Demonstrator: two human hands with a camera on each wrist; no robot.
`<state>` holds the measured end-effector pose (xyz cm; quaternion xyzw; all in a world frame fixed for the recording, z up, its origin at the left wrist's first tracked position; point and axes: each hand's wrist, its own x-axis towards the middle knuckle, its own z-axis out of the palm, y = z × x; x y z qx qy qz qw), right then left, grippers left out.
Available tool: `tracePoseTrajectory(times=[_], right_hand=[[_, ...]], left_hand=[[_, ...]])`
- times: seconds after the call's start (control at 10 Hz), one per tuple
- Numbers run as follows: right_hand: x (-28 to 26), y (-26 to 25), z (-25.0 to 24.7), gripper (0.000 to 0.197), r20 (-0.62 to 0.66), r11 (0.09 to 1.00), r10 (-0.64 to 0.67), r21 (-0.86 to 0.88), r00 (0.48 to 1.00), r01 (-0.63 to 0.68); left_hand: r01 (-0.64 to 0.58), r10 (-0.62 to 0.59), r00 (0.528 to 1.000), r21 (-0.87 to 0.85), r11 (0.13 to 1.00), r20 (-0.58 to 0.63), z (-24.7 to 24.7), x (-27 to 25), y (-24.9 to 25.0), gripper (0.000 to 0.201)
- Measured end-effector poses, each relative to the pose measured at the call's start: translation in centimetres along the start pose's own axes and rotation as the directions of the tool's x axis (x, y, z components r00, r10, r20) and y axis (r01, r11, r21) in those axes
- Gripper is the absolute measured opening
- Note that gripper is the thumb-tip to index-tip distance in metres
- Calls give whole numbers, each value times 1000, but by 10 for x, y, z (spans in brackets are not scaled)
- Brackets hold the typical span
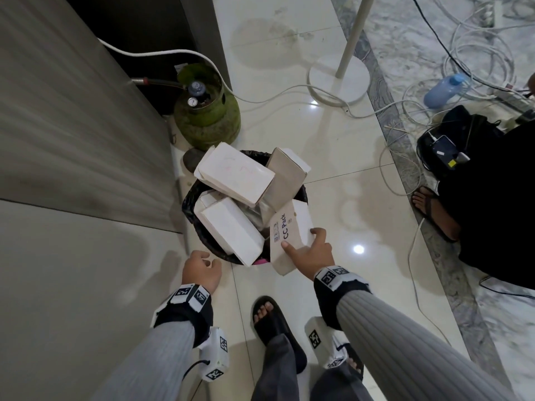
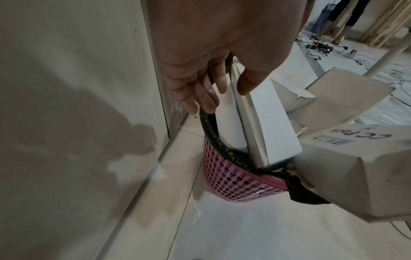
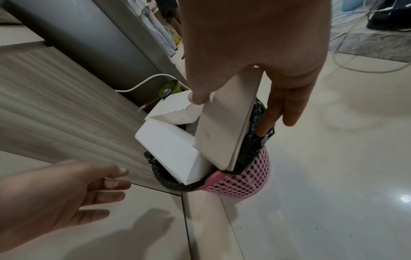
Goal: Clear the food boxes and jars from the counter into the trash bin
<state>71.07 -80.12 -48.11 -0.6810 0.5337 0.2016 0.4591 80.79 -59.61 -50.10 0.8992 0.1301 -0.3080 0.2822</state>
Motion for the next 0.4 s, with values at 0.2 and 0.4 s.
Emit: tracePoseTrajectory(times=[0.2, 0.4], right_hand=[[-1, 17, -10, 101, 19, 999, -30, 21, 999, 30], [-21, 31, -25, 106, 49, 994, -106, 17, 993, 105]], left_hand=[[22, -22, 1000, -21, 1000, 0, 15, -22, -14, 34], [31, -32, 999, -40, 999, -29, 20, -54, -16, 35]])
